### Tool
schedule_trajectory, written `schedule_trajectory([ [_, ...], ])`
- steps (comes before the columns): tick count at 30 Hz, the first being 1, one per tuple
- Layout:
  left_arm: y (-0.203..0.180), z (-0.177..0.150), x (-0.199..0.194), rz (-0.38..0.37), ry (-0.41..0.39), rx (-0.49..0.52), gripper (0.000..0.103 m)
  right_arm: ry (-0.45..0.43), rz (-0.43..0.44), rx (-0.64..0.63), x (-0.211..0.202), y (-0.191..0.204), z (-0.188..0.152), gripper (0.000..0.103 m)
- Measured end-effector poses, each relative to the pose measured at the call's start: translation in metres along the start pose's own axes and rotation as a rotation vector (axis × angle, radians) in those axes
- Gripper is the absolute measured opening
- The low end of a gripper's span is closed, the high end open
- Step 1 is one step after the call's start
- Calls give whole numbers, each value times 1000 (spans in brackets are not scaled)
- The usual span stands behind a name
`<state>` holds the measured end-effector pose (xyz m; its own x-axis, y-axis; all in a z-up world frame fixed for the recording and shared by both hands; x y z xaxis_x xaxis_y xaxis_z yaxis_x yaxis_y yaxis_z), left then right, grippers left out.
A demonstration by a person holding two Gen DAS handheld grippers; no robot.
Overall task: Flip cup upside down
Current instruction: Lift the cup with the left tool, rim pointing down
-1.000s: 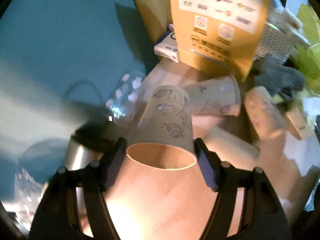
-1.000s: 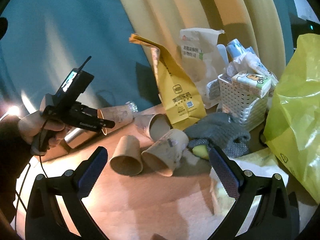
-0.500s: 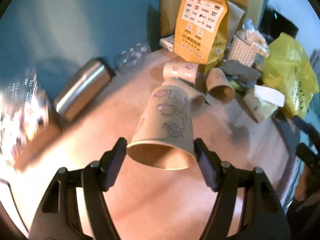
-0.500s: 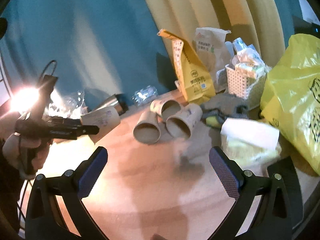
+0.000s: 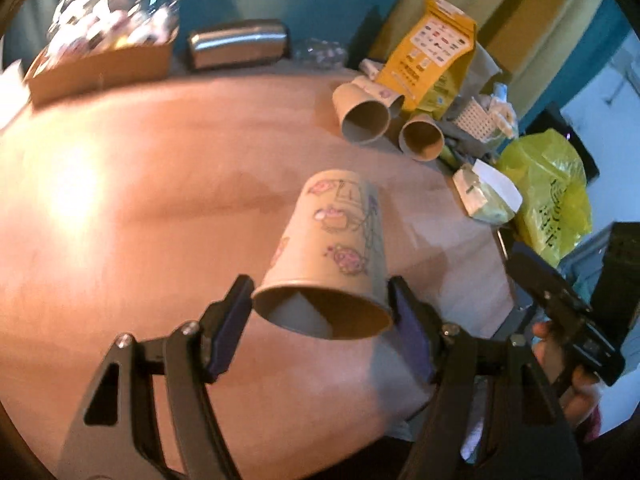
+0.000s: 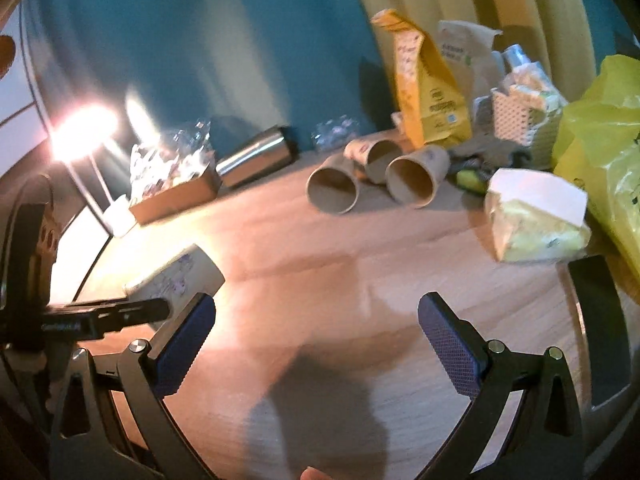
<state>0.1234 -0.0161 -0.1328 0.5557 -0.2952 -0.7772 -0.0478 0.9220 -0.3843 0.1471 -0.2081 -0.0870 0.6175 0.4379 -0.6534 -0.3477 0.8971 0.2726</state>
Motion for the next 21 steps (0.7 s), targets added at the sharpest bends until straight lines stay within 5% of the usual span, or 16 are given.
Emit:
schedule_trajectory([
  [21, 22, -69, -4, -17, 57, -144, 70, 241, 128, -13, 47, 65, -38, 103],
])
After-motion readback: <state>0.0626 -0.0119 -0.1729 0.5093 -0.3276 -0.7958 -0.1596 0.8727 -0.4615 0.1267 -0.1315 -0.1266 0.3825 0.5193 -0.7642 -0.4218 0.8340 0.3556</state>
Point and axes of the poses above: each gripper's, at about its wrist camera, not at the fingertips, and x roughly the way its jaws point, y to its left, z to its top, the point moved 5 cm from there along x, roughly the way its jaws point, and after that the axes turned 2 degrees about x, right-handed, at the moved point
